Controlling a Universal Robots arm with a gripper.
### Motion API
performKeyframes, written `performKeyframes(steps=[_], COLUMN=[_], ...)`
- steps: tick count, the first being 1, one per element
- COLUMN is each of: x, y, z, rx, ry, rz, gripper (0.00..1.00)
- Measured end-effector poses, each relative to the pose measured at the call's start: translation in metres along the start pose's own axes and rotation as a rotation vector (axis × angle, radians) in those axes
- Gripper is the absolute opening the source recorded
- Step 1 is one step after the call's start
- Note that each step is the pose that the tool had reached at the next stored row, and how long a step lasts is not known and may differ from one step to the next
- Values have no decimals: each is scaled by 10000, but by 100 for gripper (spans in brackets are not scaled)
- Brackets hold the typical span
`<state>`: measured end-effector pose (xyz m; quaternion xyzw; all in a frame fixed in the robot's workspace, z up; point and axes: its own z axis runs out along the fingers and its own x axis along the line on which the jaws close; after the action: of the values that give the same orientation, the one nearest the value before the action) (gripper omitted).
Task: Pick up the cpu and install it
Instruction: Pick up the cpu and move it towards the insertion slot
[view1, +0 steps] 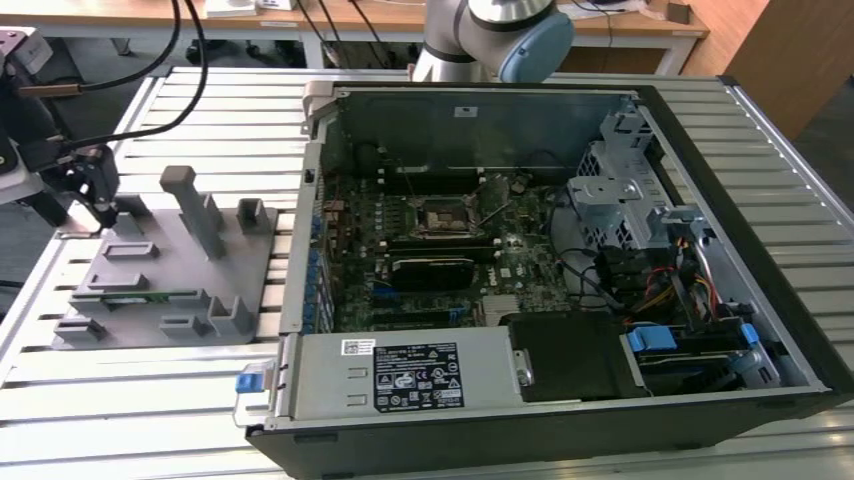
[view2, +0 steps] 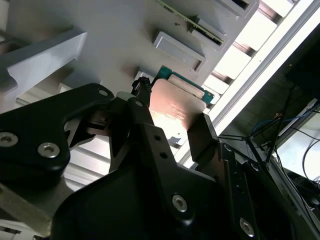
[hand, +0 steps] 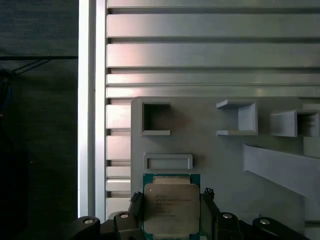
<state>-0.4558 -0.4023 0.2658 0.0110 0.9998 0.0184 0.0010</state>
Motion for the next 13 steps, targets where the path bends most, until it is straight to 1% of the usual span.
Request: performKeyframes(steps=[13], x=[0], y=[7], z=[-127], rx=[-1], ry=[-1], rz=[0], gripper=[54])
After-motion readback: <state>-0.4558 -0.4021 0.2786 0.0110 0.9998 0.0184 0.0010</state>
